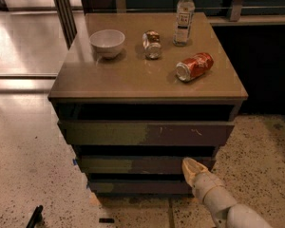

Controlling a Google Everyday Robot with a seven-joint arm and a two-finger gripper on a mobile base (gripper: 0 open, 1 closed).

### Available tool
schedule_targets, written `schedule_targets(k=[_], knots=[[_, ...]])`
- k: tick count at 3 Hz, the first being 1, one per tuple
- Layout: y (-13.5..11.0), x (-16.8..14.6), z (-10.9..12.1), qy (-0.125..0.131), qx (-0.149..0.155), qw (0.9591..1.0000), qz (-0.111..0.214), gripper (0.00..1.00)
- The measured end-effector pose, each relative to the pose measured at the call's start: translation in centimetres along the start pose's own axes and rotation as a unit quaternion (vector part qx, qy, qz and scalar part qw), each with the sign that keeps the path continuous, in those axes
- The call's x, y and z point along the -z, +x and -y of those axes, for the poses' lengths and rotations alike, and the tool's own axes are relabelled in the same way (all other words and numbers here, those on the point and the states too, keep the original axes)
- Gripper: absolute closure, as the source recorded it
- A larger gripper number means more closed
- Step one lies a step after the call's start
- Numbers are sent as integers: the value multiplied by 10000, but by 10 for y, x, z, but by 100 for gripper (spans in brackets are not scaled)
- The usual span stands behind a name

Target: Open middle drawer

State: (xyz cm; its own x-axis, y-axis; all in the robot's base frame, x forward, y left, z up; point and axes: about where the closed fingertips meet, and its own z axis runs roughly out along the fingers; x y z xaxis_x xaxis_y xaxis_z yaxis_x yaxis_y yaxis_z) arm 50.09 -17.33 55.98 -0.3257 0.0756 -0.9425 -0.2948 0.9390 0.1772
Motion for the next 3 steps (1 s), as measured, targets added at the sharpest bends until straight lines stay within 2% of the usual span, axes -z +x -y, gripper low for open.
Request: schedule_targets(k=[1,3], knots=[[0,0,0,0,0,10000,0,100],[-5,-43,2,166,140,9997,76,100]])
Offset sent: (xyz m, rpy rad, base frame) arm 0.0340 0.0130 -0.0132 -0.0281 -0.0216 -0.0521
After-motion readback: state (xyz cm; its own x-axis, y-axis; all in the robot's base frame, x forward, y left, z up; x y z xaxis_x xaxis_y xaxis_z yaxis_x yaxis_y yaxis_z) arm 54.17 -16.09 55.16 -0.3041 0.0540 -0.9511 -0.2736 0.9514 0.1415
